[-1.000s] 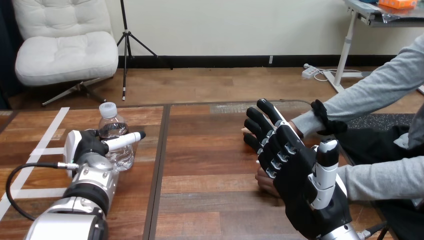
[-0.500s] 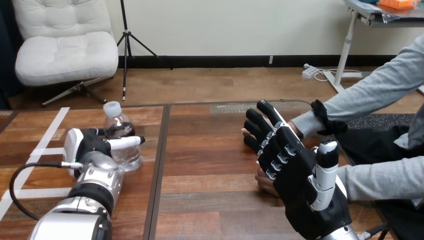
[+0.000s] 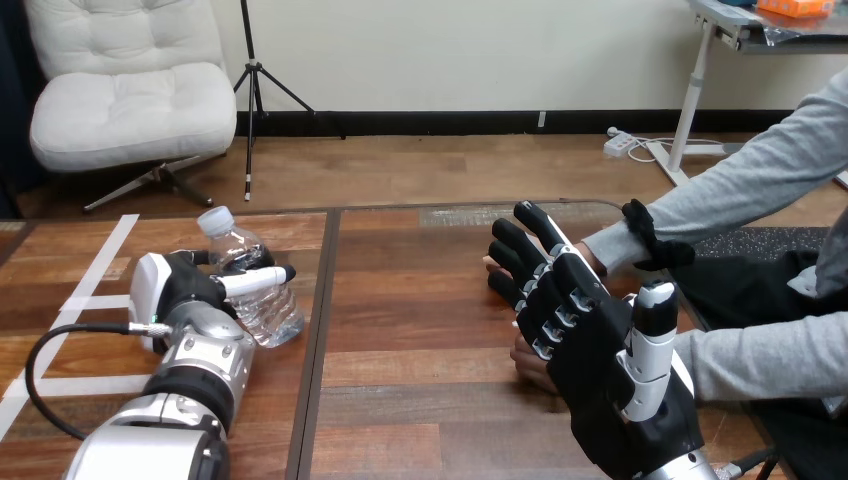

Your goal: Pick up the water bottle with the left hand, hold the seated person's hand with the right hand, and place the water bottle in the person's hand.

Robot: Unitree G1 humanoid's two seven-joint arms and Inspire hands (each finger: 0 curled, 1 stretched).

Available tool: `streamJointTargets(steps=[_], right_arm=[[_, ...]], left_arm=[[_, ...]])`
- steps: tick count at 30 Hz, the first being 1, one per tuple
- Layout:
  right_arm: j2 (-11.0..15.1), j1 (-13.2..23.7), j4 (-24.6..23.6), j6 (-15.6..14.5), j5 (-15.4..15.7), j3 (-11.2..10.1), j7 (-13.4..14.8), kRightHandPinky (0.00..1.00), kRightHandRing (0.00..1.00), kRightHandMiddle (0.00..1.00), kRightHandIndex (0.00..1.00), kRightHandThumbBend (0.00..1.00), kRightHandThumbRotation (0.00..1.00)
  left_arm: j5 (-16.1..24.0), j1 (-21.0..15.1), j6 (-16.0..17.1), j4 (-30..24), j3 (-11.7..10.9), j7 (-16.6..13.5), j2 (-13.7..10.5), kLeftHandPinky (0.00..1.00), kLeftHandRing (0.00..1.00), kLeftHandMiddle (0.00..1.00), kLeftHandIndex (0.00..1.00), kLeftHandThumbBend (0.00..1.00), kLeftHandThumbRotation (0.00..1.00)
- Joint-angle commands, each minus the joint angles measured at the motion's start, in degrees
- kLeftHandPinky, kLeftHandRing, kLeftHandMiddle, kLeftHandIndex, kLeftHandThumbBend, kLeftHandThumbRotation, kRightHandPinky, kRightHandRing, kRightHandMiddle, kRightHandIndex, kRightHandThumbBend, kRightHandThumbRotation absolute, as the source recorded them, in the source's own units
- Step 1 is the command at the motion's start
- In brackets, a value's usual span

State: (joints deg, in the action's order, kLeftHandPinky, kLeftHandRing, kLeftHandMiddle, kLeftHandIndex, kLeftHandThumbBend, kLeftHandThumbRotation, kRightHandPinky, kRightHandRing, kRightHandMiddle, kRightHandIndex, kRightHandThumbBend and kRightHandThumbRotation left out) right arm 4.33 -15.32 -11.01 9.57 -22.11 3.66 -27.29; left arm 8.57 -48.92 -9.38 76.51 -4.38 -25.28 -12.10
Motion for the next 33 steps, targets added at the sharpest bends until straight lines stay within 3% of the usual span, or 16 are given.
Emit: streamJointTargets(steps=[1, 12, 33], right_arm=[[-0.3, 1.9, -2.9, 0.7, -0.9, -0.3, 0.0, 1.0, 0.98, 0.96, 0.98, 0.99, 1.0], [-0.3, 1.9, -2.7, 0.9, -0.8, -0.3, -0.1, 1.0, 0.98, 0.96, 0.98, 0.99, 1.0], [-0.3, 1.9, -2.7, 0.6, -0.8, -0.2, 0.1, 1.0, 0.98, 0.96, 0.98, 0.99, 1.0]], left_arm=[[0.8, -3.3, 2.0, -0.8, 0.5, -0.6, 0.2, 0.14, 0.2, 0.28, 0.74, 0.7, 0.0], [1.1, -3.1, 2.5, -1.0, 0.8, -0.9, 0.3, 0.16, 0.22, 0.3, 0.69, 0.71, 0.0], [1.4, -1.5, 4.9, -1.7, 1.1, -2.0, 0.9, 0.21, 0.27, 0.34, 0.51, 0.76, 0.0]])
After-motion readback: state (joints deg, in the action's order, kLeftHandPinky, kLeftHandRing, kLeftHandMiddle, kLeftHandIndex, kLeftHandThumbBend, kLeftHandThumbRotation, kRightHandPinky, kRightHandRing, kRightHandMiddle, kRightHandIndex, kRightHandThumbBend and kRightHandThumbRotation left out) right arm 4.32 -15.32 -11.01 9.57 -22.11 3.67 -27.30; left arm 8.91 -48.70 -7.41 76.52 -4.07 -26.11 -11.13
